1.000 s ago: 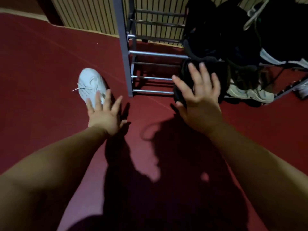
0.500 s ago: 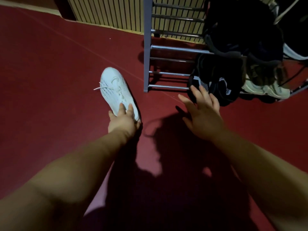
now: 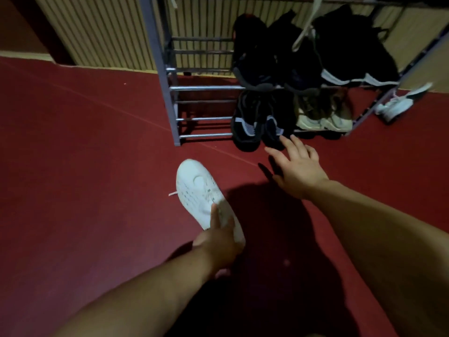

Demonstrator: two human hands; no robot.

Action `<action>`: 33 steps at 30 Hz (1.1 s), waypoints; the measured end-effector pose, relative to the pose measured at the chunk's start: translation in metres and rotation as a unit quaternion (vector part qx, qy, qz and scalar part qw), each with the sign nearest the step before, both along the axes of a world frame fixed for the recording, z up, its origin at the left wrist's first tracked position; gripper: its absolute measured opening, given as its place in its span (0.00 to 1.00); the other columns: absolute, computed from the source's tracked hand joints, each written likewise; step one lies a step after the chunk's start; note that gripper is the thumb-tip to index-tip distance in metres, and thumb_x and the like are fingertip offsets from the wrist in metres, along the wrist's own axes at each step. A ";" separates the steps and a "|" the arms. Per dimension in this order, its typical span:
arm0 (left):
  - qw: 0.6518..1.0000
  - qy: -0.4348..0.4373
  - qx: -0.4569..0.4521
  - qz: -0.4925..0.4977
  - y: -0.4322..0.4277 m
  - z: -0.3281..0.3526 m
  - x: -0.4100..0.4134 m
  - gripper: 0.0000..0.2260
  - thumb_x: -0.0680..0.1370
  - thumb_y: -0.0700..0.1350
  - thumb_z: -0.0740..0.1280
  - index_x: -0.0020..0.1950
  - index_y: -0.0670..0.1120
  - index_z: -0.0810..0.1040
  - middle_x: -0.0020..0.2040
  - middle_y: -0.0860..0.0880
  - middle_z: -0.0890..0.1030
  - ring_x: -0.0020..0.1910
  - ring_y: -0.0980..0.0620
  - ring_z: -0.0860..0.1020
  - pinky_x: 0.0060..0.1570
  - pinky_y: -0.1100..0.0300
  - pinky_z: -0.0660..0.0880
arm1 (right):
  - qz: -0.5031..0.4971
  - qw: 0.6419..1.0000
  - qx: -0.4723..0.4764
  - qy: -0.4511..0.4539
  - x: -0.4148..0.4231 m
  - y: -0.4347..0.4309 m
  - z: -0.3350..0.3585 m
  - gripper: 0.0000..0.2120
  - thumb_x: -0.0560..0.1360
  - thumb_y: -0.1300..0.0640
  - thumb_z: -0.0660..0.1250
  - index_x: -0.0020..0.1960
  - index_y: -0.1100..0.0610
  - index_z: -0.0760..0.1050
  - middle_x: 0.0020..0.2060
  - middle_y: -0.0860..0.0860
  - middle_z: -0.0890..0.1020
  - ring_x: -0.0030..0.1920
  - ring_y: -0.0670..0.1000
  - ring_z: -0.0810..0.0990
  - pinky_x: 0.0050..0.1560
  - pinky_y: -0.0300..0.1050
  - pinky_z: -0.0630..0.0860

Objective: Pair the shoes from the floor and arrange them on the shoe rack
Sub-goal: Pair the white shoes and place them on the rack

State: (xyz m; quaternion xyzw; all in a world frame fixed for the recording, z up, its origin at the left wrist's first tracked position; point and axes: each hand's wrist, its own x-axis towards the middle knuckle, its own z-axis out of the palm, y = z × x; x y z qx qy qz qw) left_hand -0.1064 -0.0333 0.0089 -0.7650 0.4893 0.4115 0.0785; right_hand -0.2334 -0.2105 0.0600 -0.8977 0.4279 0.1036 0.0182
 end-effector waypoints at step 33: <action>0.890 -0.188 -0.290 -0.296 -0.389 -0.101 -0.271 0.30 0.77 0.66 0.42 0.77 0.57 0.42 0.78 0.49 0.42 0.76 0.47 0.40 0.74 0.49 0.41 | -0.427 0.884 0.045 -0.184 -0.306 -0.197 -0.135 0.30 0.78 0.40 0.56 0.76 0.45 0.52 0.77 0.53 0.46 0.76 0.57 0.39 0.72 0.61 0.41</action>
